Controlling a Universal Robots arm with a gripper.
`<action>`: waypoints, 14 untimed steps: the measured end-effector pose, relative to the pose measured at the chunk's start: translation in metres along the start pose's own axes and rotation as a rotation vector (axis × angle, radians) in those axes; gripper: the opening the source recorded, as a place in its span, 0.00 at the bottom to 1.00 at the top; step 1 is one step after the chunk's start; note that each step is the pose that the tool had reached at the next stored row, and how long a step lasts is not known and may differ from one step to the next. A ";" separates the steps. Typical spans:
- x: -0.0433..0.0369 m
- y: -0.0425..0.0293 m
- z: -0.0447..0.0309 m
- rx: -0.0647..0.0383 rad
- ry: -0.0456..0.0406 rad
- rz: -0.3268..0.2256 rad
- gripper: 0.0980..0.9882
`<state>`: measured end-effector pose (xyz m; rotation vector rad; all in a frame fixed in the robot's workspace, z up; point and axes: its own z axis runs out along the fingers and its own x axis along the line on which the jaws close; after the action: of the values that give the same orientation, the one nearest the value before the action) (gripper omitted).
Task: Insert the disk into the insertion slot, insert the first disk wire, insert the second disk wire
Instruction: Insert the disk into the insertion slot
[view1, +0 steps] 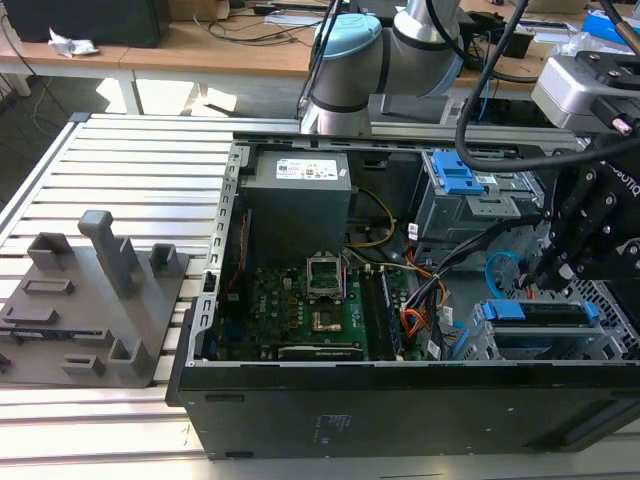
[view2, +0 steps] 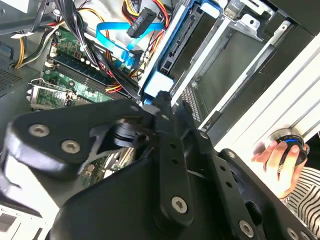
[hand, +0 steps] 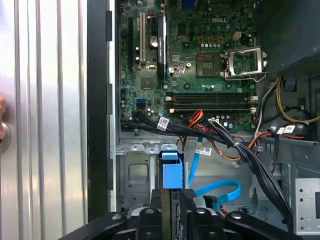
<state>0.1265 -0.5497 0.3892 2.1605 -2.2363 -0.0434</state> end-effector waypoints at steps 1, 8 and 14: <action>0.0000 0.0000 0.0000 0.000 -0.0001 0.000 0.08; 0.0000 0.0000 0.0001 0.000 0.0000 0.000 0.01; -0.0006 -0.0066 0.0000 -0.001 0.0000 0.000 0.01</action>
<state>0.1331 -0.5493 0.3889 2.1602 -2.2360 -0.0441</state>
